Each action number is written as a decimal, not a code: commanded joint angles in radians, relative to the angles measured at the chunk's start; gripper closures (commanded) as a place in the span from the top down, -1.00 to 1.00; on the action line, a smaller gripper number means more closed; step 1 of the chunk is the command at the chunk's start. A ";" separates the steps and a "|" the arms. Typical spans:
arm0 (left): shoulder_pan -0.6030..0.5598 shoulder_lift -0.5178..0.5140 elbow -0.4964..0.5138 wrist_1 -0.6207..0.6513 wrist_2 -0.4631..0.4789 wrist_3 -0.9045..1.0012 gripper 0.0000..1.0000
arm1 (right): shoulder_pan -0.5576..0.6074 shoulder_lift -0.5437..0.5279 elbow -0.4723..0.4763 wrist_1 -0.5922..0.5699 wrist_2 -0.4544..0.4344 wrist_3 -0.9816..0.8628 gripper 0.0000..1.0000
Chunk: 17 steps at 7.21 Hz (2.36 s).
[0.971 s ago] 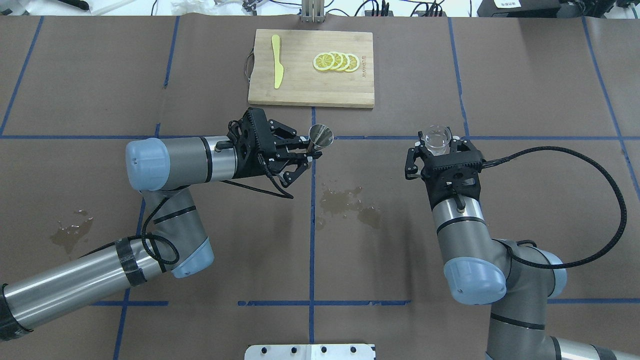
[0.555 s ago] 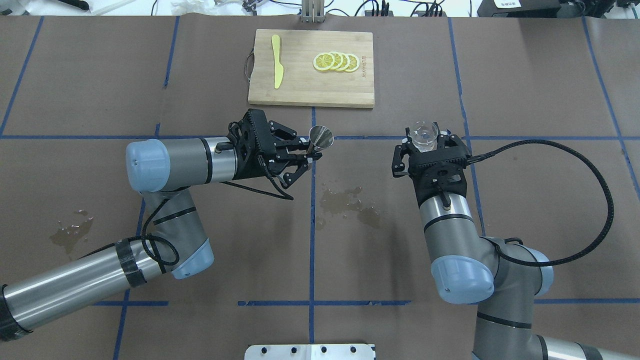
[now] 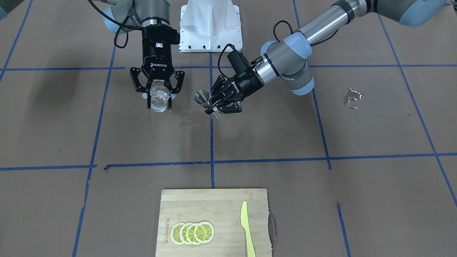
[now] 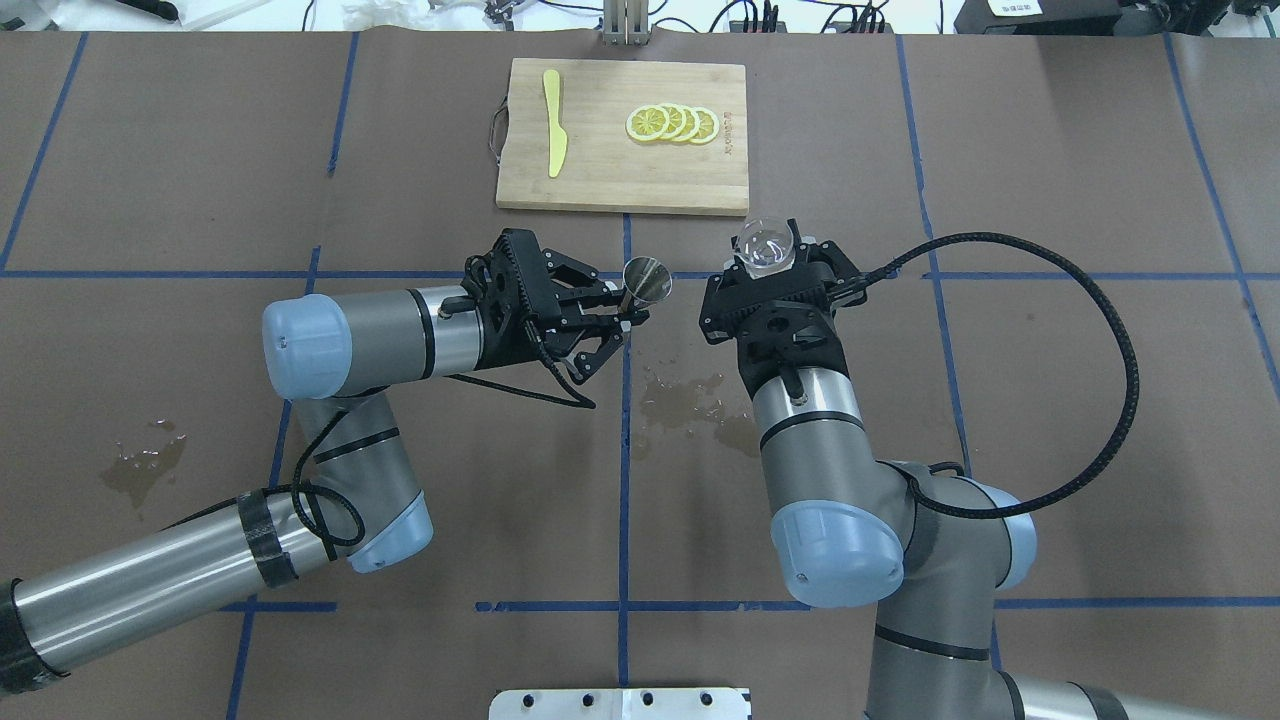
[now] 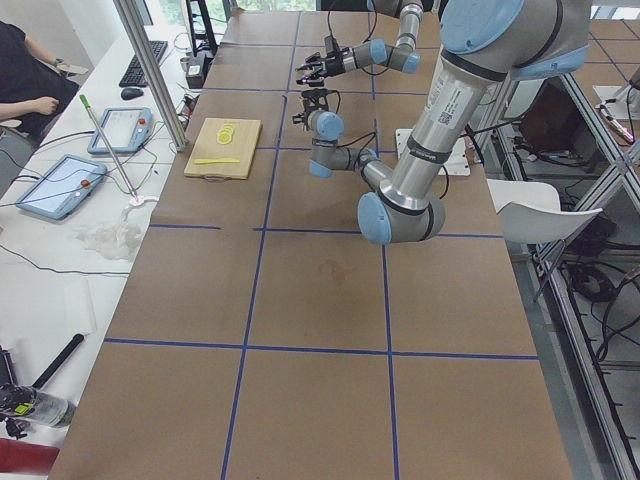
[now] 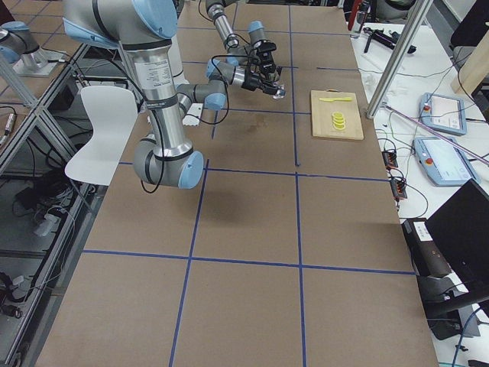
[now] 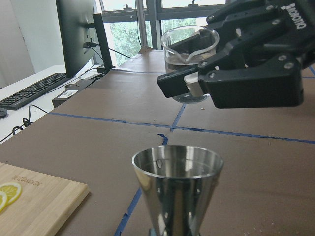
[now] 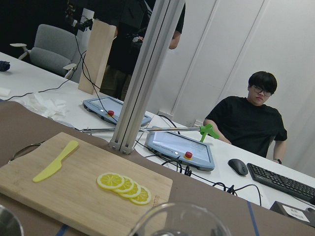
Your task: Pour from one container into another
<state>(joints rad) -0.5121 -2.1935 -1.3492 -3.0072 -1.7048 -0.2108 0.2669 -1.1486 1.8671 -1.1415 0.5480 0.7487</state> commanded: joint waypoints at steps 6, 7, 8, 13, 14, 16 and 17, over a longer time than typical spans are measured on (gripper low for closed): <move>0.012 0.001 0.001 0.001 0.019 -0.001 -1.00 | -0.054 0.052 0.075 -0.219 0.000 -0.117 -1.00; 0.012 0.001 0.001 0.001 0.019 -0.001 -1.00 | -0.055 0.075 0.073 -0.256 0.000 -0.117 -1.00; 0.014 0.001 0.001 0.001 0.019 -0.001 -1.00 | -0.058 0.079 0.072 -0.256 0.001 -0.117 -1.00; 0.023 0.001 -0.007 -0.006 0.019 -0.002 -1.00 | -0.060 0.089 0.069 -0.290 0.001 -0.120 -1.00; 0.027 0.001 -0.014 -0.006 0.019 -0.004 -1.00 | -0.060 0.089 0.069 -0.290 0.001 -0.120 -1.00; 0.032 0.001 -0.019 -0.006 0.019 -0.004 -1.00 | -0.060 0.089 0.069 -0.309 0.001 -0.120 -1.00; 0.032 0.001 -0.019 -0.004 0.019 -0.004 -1.00 | -0.058 0.089 0.067 -0.311 0.001 -0.120 -1.00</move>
<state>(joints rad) -0.4810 -2.1920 -1.3674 -3.0124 -1.6858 -0.2147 0.2077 -1.0604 1.9352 -1.4447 0.5492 0.6289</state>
